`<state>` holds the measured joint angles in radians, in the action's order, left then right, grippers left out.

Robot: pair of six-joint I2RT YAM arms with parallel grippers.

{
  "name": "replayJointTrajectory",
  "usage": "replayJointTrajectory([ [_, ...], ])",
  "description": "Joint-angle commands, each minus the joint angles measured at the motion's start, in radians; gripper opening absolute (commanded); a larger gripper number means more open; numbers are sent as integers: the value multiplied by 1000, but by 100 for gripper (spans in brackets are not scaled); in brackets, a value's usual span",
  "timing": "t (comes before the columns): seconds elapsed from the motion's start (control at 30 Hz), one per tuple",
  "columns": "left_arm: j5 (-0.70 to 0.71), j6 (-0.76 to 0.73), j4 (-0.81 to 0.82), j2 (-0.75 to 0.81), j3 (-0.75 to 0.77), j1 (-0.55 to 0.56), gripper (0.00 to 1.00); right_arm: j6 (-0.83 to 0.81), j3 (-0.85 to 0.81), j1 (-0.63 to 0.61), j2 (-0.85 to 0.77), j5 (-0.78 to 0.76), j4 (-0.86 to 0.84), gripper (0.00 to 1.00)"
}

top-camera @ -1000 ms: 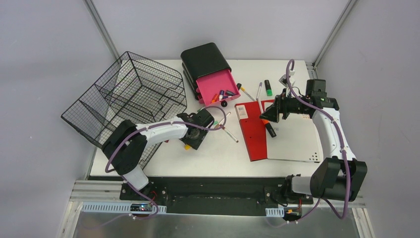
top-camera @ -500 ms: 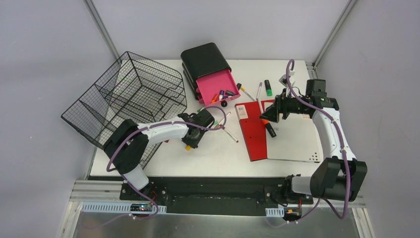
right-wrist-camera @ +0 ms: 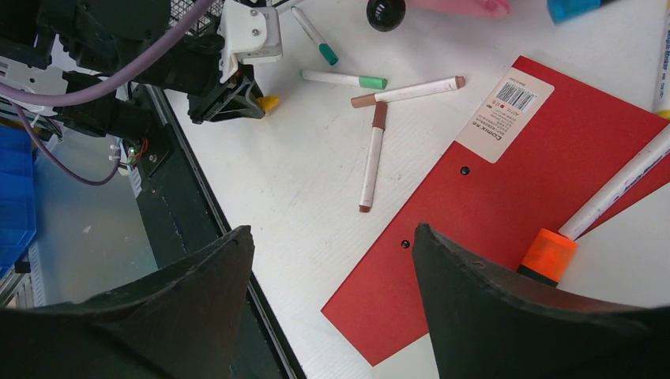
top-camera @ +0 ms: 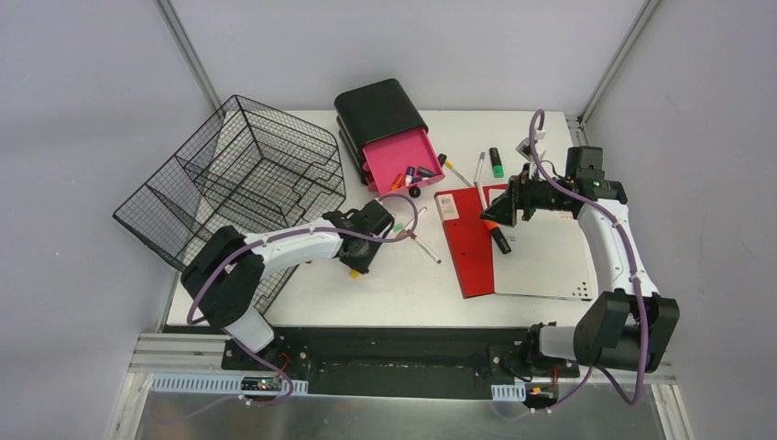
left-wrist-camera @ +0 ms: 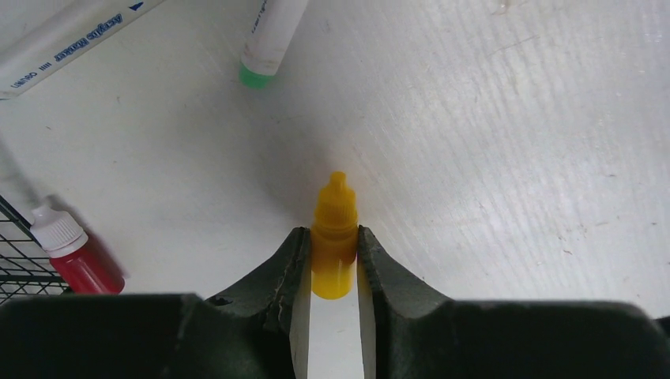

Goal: Organize the desk
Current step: Pick up the stationery from the center of the board.

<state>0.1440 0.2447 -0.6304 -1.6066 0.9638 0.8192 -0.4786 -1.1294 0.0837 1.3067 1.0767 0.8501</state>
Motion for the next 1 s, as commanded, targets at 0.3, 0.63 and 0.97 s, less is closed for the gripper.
replayJointTrajectory([
  [0.3,-118,-45,145,175,-56,12,0,-22,-29,2,-14,0,-27,76],
  [0.63,-189,-41,278,262,-112,12,0,-23,-28,2,-12,-3,-27,77],
  [0.97,-203,-30,463,380,-187,12,0,-26,-26,2,-11,-6,-29,77],
])
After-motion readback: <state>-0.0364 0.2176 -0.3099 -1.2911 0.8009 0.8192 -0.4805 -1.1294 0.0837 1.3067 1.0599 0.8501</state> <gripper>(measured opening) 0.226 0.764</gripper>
